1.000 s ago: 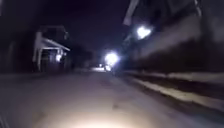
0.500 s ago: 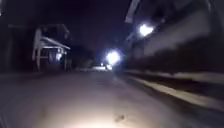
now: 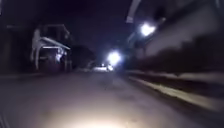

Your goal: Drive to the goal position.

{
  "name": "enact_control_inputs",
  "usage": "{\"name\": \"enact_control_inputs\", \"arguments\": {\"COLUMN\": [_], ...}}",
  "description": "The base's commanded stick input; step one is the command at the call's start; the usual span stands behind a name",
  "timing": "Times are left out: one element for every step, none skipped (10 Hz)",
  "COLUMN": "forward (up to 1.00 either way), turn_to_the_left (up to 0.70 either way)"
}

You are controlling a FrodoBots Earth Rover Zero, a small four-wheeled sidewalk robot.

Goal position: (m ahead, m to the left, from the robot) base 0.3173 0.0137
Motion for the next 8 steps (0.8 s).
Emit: {"name": "enact_control_inputs", "arguments": {"forward": [0.70,0.70,0.70,0.70,0.70,0.70,0.70,0.70], "turn_to_the_left": [0.00,0.00,0.00,0.00,0.00,0.00,0.00,0.00]}}
